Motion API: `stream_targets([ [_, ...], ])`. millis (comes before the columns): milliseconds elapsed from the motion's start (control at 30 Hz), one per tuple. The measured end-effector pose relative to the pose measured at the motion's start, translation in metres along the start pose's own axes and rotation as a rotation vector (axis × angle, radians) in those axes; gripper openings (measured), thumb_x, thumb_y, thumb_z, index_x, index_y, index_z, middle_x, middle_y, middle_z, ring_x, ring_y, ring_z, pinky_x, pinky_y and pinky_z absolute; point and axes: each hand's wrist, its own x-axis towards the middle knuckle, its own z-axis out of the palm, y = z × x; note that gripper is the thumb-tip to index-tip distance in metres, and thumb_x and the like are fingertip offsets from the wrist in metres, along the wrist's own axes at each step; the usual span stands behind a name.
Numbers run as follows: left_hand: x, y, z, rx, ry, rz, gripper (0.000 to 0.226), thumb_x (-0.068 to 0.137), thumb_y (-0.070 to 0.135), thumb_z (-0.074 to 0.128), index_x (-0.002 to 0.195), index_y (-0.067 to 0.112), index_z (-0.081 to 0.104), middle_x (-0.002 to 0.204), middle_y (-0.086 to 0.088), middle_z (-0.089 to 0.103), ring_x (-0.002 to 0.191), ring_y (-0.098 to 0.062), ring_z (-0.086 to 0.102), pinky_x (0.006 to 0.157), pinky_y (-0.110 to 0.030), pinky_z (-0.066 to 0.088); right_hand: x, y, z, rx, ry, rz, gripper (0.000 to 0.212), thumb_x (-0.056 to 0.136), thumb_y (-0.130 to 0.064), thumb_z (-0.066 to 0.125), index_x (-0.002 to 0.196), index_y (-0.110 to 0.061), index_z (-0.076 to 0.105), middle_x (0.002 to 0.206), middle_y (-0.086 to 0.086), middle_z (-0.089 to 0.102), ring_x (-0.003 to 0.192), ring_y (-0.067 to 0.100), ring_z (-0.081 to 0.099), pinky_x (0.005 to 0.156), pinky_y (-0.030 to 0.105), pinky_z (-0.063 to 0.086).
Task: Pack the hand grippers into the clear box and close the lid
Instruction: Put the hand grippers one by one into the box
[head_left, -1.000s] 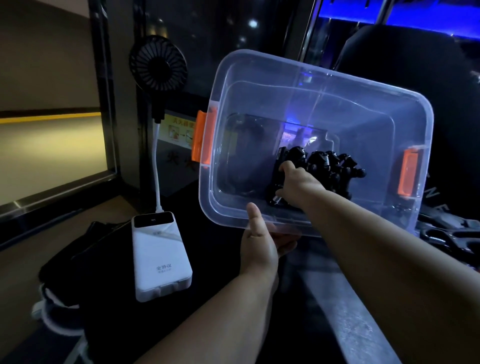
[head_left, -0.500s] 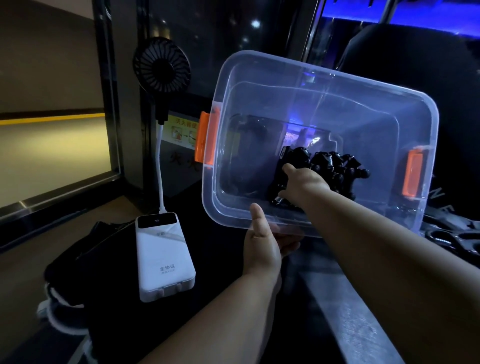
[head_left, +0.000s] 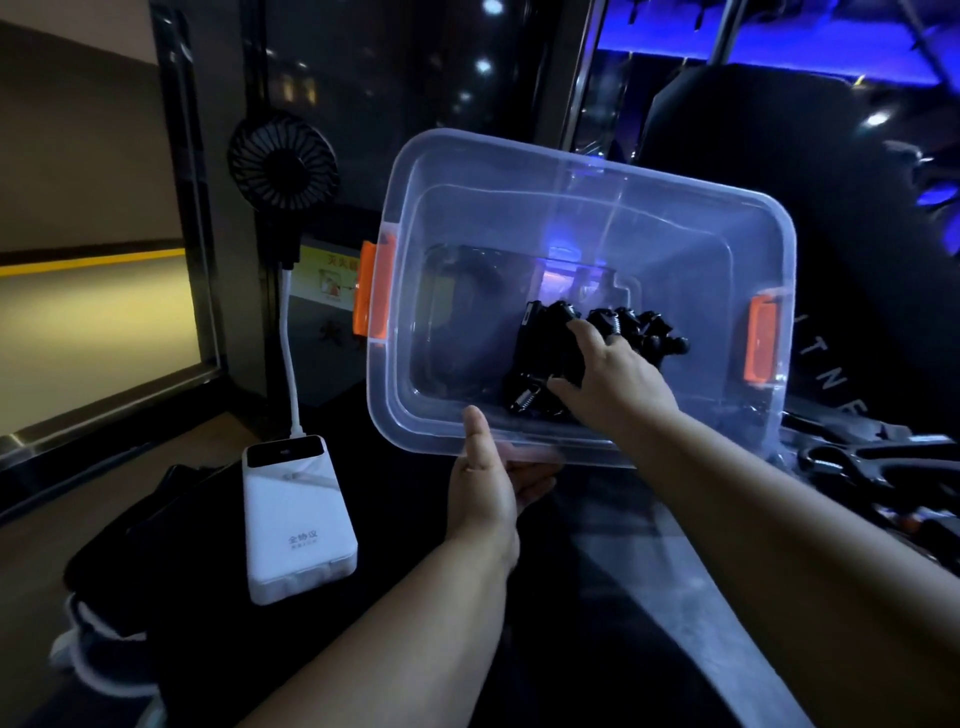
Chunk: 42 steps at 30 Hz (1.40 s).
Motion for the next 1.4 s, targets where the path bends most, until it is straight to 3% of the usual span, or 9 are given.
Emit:
stream_targets([
  [67,0.002,-0.002,-0.001,0.024,0.015,-0.008,0.074,0.094,0.063,0.025,0.097,-0.002,0.06,0.079,-0.017,0.074,0.073,-0.025,0.073,0.06,-0.029,0.056,-0.014,0.017,-0.005,-0.017,0.068,0.036,0.055,0.086,-0.051,0.058,0.133,-0.025,0.044,0.119,0.013,0.054,0.108,0.037,0.056,0.086,0.04,0.044],
  [200,-0.003,0.0,0.0,0.007,0.041,0.031,0.052,0.095,0.061,0.029,0.083,0.013,0.045,0.072,-0.015,0.073,0.068,-0.027,0.072,0.064,-0.034,0.057,-0.04,0.056,-0.01,-0.021,0.234,0.081,0.035,0.085,-0.05,0.061,0.106,-0.022,0.065,0.104,0.008,0.06,0.101,0.036,0.056,0.082,0.04,0.046],
  [300,-0.004,-0.001,0.001,0.003,0.043,0.046,0.051,0.094,0.062,0.03,0.082,0.014,0.045,0.071,-0.014,0.072,0.067,-0.026,0.072,0.065,-0.035,0.057,-0.06,0.084,-0.013,0.075,0.362,0.122,0.028,0.085,-0.043,0.065,0.099,-0.018,0.069,0.099,0.01,0.061,0.097,0.035,0.058,0.076,0.036,0.044],
  [467,-0.006,-0.001,0.0,0.011,0.043,0.063,0.048,0.094,0.06,0.033,0.08,0.016,0.045,0.072,-0.012,0.073,0.066,-0.024,0.072,0.064,-0.033,0.058,-0.095,0.128,-0.015,0.344,0.444,0.357,0.025,0.094,-0.038,0.051,0.099,-0.017,0.063,0.098,0.001,0.051,0.097,0.028,0.055,0.073,0.031,0.036],
  [667,-0.005,-0.004,0.0,0.05,0.053,0.074,0.045,0.094,0.057,0.039,0.08,0.015,0.046,0.071,-0.008,0.072,0.067,-0.022,0.072,0.06,-0.03,0.056,-0.117,0.162,-0.004,0.24,0.173,0.596,0.03,0.094,-0.033,0.046,0.114,-0.014,0.058,0.116,0.022,0.054,0.112,0.039,0.048,0.093,0.042,0.039],
  [800,-0.005,-0.005,0.0,0.047,0.056,0.087,0.043,0.095,0.055,0.039,0.078,0.016,0.045,0.069,-0.008,0.072,0.065,-0.021,0.072,0.066,-0.033,0.056,-0.13,0.167,0.001,0.137,0.028,0.626,0.033,0.094,-0.029,0.044,0.121,-0.014,0.053,0.124,0.022,0.05,0.117,0.039,0.043,0.098,0.042,0.035],
  [1000,-0.005,-0.007,0.001,0.044,0.06,0.105,0.043,0.095,0.055,0.039,0.076,0.017,0.044,0.067,-0.008,0.072,0.063,-0.02,0.072,0.066,-0.033,0.054,-0.135,0.156,-0.005,-0.001,-0.07,0.642,0.036,0.092,-0.025,0.042,0.128,-0.023,0.046,0.132,0.009,0.043,0.126,0.029,0.033,0.101,0.043,0.029],
  [1233,-0.004,-0.008,0.001,0.055,0.074,0.109,0.043,0.095,0.056,0.038,0.076,0.018,0.044,0.081,-0.013,0.069,0.064,-0.02,0.071,0.066,-0.033,0.054,-0.151,0.158,-0.016,-0.138,-0.118,0.648,0.043,0.083,-0.015,0.044,0.127,-0.019,0.044,0.128,0.008,0.042,0.124,0.028,0.032,0.101,0.04,0.026],
  [1400,-0.003,-0.009,0.001,0.051,0.066,0.117,0.043,0.095,0.056,0.037,0.076,0.018,0.044,0.069,-0.008,0.072,0.063,-0.019,0.072,0.068,-0.034,0.053,-0.163,0.163,-0.032,-0.171,-0.158,0.655,0.041,0.083,-0.014,0.044,0.124,-0.02,0.045,0.134,0.01,0.039,0.127,0.03,0.03,0.103,0.041,0.026],
])
